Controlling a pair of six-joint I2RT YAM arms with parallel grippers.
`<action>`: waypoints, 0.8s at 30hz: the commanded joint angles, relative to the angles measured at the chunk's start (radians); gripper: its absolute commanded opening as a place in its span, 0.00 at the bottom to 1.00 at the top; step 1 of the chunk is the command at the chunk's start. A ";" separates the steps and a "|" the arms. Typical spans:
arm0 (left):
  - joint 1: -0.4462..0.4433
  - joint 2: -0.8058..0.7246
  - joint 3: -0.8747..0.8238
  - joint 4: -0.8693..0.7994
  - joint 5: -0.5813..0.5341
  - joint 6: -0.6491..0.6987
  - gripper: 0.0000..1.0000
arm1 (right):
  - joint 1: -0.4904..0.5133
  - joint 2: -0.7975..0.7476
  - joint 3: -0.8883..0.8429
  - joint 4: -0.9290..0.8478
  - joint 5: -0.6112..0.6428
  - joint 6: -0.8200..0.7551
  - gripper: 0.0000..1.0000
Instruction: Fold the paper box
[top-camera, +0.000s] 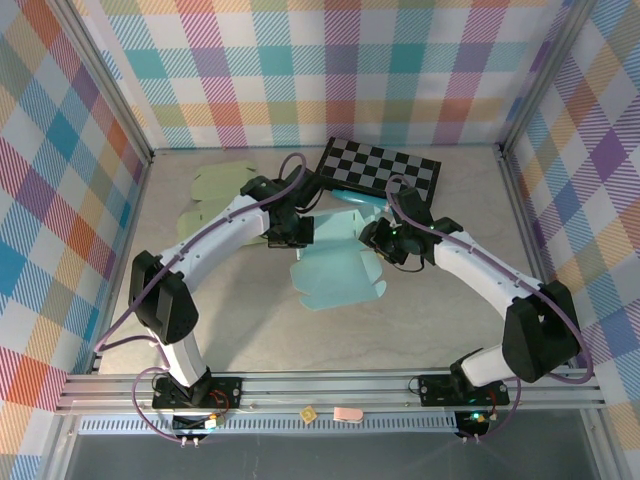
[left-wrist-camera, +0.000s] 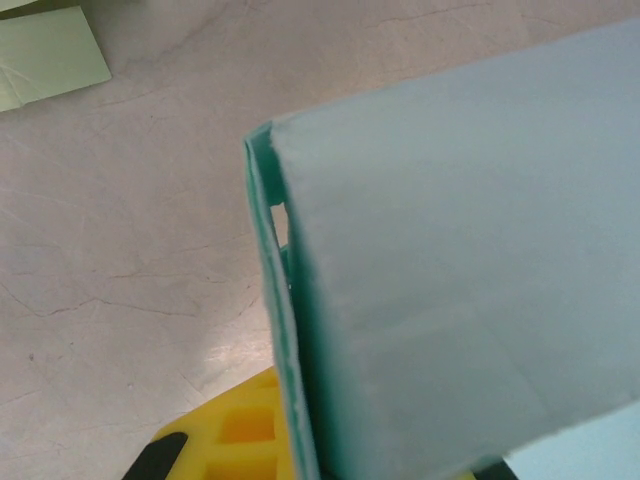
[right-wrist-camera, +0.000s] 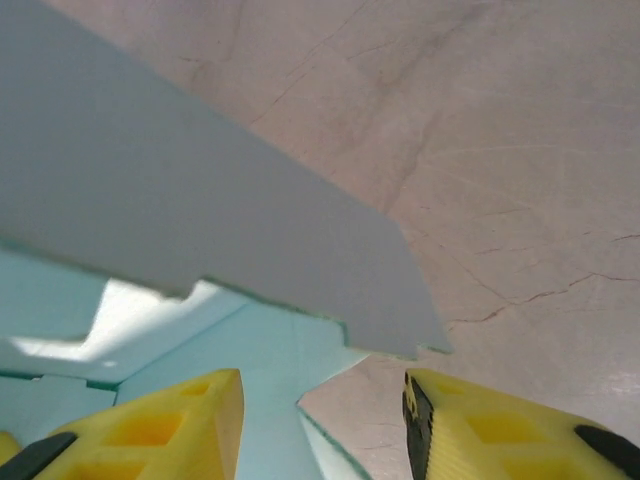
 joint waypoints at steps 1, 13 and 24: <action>0.001 -0.043 -0.001 -0.004 0.005 0.013 0.00 | -0.005 0.010 0.023 -0.009 0.027 -0.017 0.47; -0.007 -0.039 -0.013 0.004 0.017 0.008 0.00 | -0.005 0.050 0.089 0.069 -0.004 0.015 0.40; -0.011 -0.040 -0.013 0.018 0.021 0.000 0.00 | 0.008 0.088 0.105 0.094 -0.086 -0.010 0.35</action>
